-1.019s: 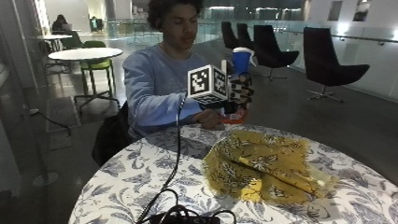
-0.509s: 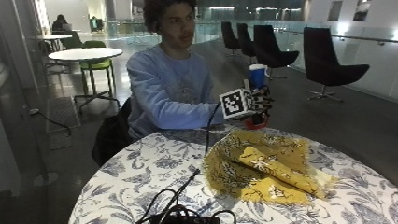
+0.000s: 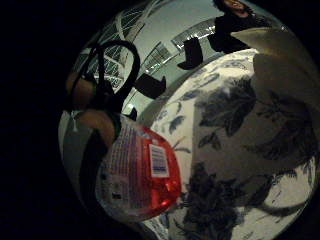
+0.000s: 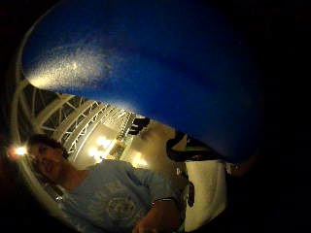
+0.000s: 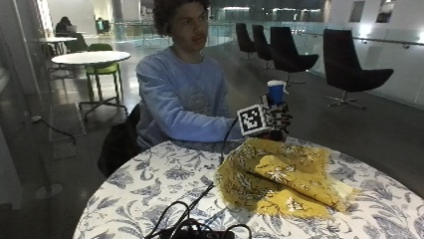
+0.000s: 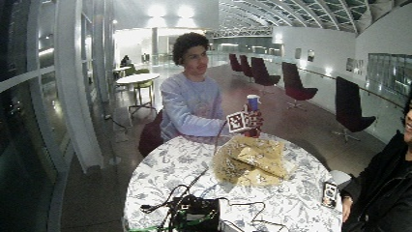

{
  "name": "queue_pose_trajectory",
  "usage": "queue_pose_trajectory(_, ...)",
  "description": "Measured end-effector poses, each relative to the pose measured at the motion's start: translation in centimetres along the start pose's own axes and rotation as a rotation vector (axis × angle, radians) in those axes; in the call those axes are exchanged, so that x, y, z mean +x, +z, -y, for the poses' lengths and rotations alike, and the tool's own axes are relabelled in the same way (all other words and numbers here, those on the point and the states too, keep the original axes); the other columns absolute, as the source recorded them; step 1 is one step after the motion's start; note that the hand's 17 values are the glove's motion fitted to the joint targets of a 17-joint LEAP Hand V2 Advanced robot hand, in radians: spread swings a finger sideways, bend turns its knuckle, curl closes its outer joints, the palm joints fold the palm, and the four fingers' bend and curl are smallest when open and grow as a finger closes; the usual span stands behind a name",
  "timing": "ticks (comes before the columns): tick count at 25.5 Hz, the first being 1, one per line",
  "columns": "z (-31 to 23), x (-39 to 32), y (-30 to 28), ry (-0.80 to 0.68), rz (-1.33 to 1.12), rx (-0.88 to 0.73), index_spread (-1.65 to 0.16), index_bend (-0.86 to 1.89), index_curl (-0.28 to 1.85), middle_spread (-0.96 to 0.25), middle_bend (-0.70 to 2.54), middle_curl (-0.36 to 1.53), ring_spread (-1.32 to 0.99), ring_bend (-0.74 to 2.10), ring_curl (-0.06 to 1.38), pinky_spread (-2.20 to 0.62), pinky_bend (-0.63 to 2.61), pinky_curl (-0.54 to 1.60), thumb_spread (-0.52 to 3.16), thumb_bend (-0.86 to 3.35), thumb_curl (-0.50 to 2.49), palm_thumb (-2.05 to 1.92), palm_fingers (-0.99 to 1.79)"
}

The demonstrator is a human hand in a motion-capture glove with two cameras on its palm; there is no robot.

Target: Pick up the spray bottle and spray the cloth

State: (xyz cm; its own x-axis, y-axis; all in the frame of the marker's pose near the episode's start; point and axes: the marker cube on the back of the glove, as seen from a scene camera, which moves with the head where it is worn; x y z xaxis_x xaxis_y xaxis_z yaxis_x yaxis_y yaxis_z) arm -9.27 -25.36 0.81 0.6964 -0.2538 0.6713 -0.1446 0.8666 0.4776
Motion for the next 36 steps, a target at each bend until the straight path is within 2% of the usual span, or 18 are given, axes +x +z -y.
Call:
queue_pose_trajectory(5, 0.2, 0.0, -0.2, 0.048, 0.043, -0.021, -0.23, 0.1, 0.27, -0.05, 0.31, 0.46, -0.06, 0.56, 0.41, -0.05, 0.42, 0.39, 0.96, -0.03, 0.54, 0.83, 1.11)
queue_pose_trajectory(9, -0.9, -0.5, -1.3, 0.067, 0.067, -0.038, -0.25, 0.05, 0.25, -0.05, 0.29, 0.46, -0.05, 0.56, 0.41, 0.0, 0.38, 0.39, 1.0, -0.03, 0.51, 0.8, 0.93)
queue_pose_trajectory(16, -5.3, -2.2, -8.4, 0.071, 0.042, -0.03, -0.29, 0.06, 0.21, -0.06, 0.31, 0.46, -0.04, 0.54, 0.41, 0.07, 0.36, 0.38, 1.04, -0.03, 0.48, 0.77, 0.8)
queue_pose_trajectory(24, -16.5, -2.0, -22.1, 0.138, -0.396, -0.05, -0.3, 0.14, 0.23, -0.06, 0.34, 0.46, -0.02, 0.46, 0.38, 0.14, 0.28, 0.36, 1.08, -0.03, 0.45, 0.75, 0.76)
queue_pose_trajectory(28, -21.8, -1.4, -27.6, 0.202, -0.526, -0.017, -0.31, 0.15, 0.25, -0.06, 0.33, 0.45, -0.01, 0.41, 0.36, 0.16, 0.25, 0.35, 1.09, -0.03, 0.44, 0.74, 0.75)
queue_pose_trajectory(36, -28.4, 0.0, -33.8, 0.3, -0.706, 0.015, -0.31, 0.16, 0.28, -0.06, 0.31, 0.44, 0.0, 0.34, 0.35, 0.2, 0.19, 0.33, 1.11, -0.02, 0.42, 0.75, 0.77)
